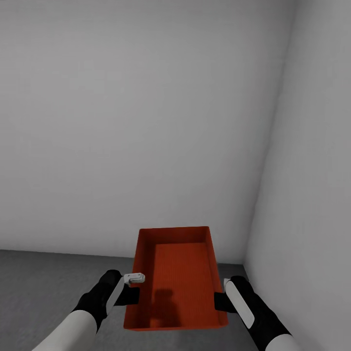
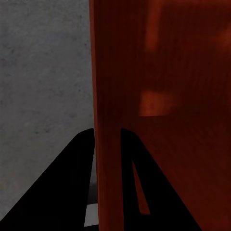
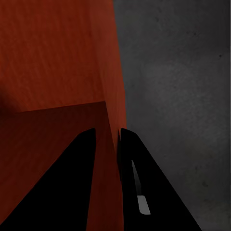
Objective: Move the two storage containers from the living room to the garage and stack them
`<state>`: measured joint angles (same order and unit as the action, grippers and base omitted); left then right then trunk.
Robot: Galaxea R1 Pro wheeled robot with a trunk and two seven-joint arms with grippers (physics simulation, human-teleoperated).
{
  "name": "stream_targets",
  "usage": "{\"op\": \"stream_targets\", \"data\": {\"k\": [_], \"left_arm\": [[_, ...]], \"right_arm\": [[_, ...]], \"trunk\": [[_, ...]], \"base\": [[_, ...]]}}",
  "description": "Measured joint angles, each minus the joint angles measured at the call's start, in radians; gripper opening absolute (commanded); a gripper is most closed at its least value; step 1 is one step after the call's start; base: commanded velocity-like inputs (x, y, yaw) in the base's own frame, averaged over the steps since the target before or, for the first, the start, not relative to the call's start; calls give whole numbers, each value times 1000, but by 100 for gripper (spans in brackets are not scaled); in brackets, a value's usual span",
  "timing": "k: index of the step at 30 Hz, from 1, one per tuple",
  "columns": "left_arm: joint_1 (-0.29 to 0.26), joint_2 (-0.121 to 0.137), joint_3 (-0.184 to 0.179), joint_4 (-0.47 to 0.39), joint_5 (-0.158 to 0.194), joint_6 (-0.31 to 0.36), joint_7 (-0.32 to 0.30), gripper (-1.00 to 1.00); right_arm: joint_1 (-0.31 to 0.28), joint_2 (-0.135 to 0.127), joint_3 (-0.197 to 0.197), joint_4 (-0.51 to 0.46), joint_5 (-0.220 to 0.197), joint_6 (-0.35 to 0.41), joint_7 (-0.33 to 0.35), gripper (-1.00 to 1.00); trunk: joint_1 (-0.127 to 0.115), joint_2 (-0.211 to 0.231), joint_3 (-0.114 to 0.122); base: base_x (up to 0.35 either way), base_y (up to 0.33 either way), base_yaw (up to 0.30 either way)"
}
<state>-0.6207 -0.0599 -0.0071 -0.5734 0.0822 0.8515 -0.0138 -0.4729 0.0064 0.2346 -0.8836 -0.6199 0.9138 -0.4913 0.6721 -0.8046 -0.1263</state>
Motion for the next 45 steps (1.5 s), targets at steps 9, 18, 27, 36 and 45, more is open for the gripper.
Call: {"op": "stream_targets", "data": {"k": [9, 18, 27, 36, 45], "left_arm": [[0, 0, 1, 0, 0, 0, 0, -100], [0, 0, 0, 0, 0, 0, 0, -100], [0, 0, 0, 0, 0, 0, 0, -100], [0, 0, 0, 0, 0, 0, 0, -100], [0, 0, 0, 0, 0, 0, 0, -100]], "right_arm": [[0, 0, 0, 0, 0, 0, 0, -100], [0, 0, 0, 0, 0, 0, 0, -100], [0, 0, 0, 0, 0, 0, 0, -100], [0, 0, 0, 0, 0, 0, 0, -100], [0, 0, 0, -1, 1, 0, 0, -100]], "trunk": [[0, 0, 0], [0, 0, 0], [0, 0, 0], [0, 0, 0], [0, 0, 0]], "base": [[0, 0, 0], [0, 0, 0], [0, 0, 0], [0, 0, 0], [0, 0, 0]]}}
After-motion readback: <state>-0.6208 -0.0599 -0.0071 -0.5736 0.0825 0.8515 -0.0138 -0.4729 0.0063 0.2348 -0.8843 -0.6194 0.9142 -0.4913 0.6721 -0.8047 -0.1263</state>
